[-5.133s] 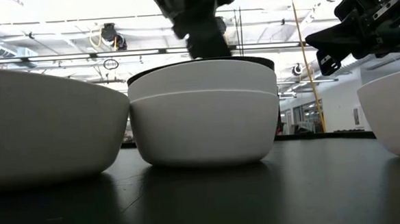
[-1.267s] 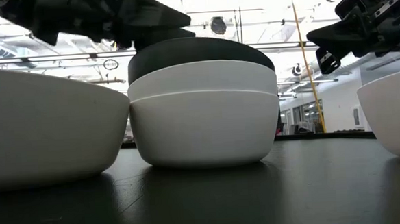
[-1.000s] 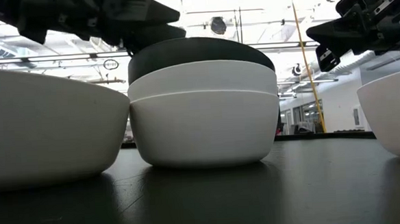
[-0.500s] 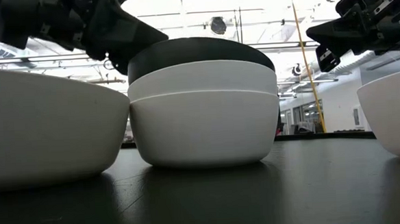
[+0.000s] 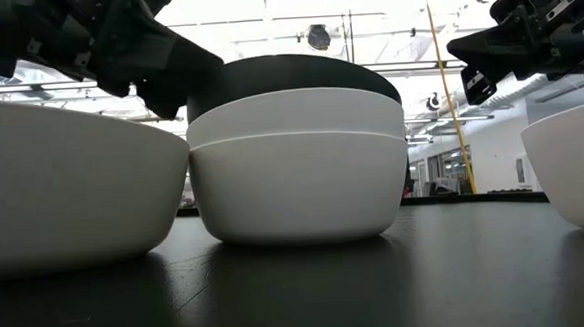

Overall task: Nest bowls inside each other
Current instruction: Stack the black bowl on the left white bowl

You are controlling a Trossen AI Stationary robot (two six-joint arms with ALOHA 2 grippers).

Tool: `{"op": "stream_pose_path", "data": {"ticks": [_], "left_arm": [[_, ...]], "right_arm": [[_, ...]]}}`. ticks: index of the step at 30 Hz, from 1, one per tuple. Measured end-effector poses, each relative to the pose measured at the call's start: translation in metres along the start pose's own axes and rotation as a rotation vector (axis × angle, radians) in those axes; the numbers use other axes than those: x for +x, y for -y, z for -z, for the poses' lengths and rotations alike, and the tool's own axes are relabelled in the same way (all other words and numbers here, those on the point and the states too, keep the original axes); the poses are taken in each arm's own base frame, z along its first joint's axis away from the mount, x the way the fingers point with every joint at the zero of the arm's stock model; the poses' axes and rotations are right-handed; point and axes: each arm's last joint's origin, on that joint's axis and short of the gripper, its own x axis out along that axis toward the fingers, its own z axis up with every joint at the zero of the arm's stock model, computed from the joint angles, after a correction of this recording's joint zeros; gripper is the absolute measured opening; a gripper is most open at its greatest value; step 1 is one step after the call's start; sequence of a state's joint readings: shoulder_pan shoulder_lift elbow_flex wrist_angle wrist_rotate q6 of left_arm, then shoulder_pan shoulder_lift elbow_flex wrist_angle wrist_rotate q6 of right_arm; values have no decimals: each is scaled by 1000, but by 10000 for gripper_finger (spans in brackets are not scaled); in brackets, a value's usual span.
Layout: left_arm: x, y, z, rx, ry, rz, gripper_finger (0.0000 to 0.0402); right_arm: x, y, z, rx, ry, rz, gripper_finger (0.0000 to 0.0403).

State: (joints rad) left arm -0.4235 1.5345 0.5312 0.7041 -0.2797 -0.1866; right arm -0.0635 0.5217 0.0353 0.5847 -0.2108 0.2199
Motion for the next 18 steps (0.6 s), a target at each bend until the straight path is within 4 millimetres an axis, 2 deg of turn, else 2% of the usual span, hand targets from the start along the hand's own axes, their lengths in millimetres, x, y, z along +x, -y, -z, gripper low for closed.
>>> {"op": "stream_pose_path", "data": {"ticks": [8, 18], "left_arm": [[2, 0, 3, -4, -7, -15, 186], [10, 0, 20, -10, -74, -17, 186]], "right_arm": [[0, 0, -2, -4, 20, -4, 0], [0, -1, -2, -5, 24, -5, 0]]}}
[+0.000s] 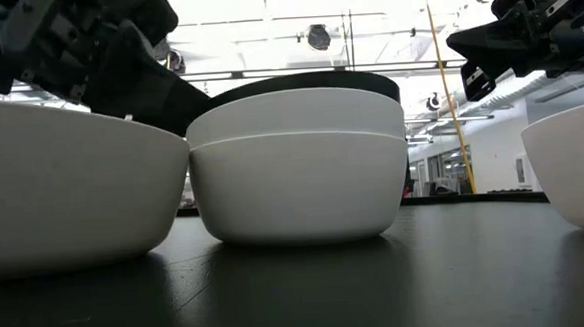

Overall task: Nest bowls inside each other
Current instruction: Stack the black bowl on the left white bowl

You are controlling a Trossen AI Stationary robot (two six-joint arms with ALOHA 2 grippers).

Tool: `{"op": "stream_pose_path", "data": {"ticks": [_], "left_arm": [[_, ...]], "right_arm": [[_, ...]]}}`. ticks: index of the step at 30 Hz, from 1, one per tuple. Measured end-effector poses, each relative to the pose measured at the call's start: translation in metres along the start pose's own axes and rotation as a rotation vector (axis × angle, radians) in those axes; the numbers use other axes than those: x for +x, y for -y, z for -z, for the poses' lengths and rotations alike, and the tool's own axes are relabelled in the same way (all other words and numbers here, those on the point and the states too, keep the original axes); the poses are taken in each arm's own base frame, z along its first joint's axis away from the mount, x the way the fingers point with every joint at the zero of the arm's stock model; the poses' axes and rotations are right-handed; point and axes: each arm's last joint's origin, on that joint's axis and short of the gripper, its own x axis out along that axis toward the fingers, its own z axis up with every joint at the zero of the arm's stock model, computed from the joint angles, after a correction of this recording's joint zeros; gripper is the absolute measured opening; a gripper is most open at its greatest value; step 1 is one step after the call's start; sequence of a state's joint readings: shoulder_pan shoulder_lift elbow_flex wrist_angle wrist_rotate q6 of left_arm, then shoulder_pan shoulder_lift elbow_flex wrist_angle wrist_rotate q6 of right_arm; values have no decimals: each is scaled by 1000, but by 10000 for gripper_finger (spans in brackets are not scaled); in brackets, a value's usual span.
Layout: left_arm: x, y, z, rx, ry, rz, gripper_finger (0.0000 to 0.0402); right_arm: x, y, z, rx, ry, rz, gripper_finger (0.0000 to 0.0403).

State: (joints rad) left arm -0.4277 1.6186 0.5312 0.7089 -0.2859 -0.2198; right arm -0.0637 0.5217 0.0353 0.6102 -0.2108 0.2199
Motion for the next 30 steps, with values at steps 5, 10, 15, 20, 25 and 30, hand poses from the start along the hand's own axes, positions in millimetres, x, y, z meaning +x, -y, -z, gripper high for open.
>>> {"op": "stream_pose_path", "data": {"ticks": [5, 10, 15, 20, 25, 30], "left_arm": [[-1, 0, -5, 15, 33, 4, 186], [-2, -5, -9, 15, 44, -12, 186], [-1, -11, -12, 13, 48, -14, 186], [-1, -12, -12, 31, 47, -14, 186], [-1, -11, -13, 91, 57, -18, 186], [-5, -12, -16, 147, 53, -47, 186]], "right_arm": [[0, 0, 0, 0, 0, 0, 0], [0, 0, 0, 0, -1, 0, 0], [0, 1, 2, 23, -23, 5, 0], [4, 0, 7, 44, -61, -4, 0], [8, -5, 7, 34, -46, -46, 0], [13, -9, 8, 32, -29, -76, 0]]}}
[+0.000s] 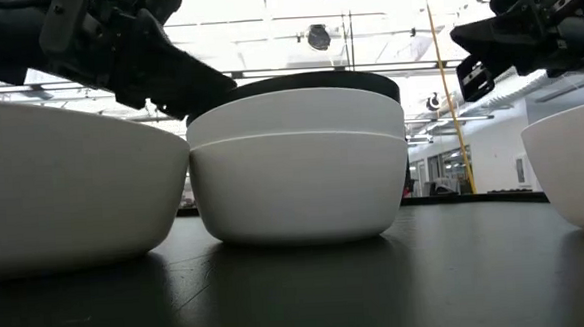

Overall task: Nest bowls inside each other
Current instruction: Stack the black bowl on the left white bowl

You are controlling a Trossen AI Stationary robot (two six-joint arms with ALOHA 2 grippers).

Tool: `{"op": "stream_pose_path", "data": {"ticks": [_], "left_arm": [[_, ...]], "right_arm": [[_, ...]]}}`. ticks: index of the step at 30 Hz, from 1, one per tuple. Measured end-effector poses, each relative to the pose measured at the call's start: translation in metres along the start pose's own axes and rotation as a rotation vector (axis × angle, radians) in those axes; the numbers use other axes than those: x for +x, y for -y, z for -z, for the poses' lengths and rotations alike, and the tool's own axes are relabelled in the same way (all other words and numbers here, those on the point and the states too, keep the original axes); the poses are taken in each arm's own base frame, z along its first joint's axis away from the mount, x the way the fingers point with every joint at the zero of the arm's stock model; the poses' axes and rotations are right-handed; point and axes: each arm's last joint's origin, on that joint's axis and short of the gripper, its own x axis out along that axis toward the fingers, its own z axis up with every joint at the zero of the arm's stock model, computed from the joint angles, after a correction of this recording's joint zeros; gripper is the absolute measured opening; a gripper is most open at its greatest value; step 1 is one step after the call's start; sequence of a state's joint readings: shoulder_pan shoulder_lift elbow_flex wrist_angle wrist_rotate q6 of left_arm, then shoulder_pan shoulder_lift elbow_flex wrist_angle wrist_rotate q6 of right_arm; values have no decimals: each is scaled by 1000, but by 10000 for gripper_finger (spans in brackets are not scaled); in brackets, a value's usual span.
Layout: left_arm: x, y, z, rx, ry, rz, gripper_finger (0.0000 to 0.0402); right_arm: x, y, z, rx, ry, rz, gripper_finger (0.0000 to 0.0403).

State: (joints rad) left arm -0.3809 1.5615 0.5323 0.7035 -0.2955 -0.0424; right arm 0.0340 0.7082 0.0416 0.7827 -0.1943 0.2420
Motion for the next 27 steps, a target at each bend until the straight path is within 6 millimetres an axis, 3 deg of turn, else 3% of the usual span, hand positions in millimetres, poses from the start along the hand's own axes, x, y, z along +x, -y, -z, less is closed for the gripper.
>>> {"op": "stream_pose_path", "data": {"ticks": [6, 15, 22, 27], "left_arm": [[-16, -4, -24, 41, 86, -1, 186], [-74, -18, -69, 31, 213, 10, 186], [-112, -30, -81, 15, 231, -25, 186], [-130, -37, -81, -20, 212, -71, 186]], "right_arm": [[5, 1, 8, 8, -51, 32, 0], [8, 2, 9, -12, -43, 31, 0], [12, 4, 13, -6, -68, 37, 0], [30, 4, 8, -11, -102, 37, 0]]}}
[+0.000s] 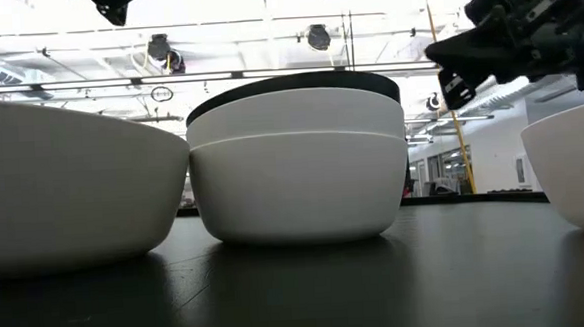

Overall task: Nest bowls inside each other
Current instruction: Stack the black bowl on the left white bowl

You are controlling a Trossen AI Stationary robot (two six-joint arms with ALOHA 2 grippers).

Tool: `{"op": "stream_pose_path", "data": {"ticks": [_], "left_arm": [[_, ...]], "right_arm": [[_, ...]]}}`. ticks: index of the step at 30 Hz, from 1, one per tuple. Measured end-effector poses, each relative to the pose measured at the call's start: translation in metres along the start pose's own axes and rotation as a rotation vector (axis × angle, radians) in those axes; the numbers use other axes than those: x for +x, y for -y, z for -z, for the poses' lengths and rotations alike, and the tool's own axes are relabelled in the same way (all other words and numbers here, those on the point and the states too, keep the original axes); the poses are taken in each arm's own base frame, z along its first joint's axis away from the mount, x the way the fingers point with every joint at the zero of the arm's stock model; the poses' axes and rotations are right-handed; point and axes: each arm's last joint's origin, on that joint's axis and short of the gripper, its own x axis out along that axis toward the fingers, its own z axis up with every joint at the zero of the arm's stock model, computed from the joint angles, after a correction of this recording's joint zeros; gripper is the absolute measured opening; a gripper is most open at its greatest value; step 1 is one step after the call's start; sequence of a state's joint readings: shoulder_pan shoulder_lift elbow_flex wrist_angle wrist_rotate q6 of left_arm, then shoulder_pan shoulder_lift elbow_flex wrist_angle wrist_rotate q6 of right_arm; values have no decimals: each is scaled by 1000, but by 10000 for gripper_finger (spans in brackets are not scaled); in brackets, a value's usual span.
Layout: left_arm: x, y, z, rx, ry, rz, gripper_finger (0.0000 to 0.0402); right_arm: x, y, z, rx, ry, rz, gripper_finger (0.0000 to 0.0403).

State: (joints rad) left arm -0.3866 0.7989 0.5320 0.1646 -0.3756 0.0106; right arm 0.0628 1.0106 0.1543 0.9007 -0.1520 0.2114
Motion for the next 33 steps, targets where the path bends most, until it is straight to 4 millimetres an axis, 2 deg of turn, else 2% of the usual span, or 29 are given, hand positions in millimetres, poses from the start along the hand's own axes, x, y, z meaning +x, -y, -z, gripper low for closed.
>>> {"op": "stream_pose_path", "data": {"ticks": [7, 17, 23, 26, 33], "left_arm": [[-7, -3, 3, -6, -48, -19, 186], [-7, -3, 8, 9, -90, -18, 186], [-7, -3, 8, 13, -96, -18, 186], [-7, -3, 8, 19, -96, -18, 186], [-7, -3, 8, 19, -96, -17, 186]], "right_arm": [[37, -11, -10, -49, -43, -32, 0], [76, -42, -5, -83, -67, -100, 0], [99, -57, 0, -109, -79, -58, 0], [105, -60, 2, -108, -81, -36, 0], [108, -59, 9, -88, -115, 0, 0]]}}
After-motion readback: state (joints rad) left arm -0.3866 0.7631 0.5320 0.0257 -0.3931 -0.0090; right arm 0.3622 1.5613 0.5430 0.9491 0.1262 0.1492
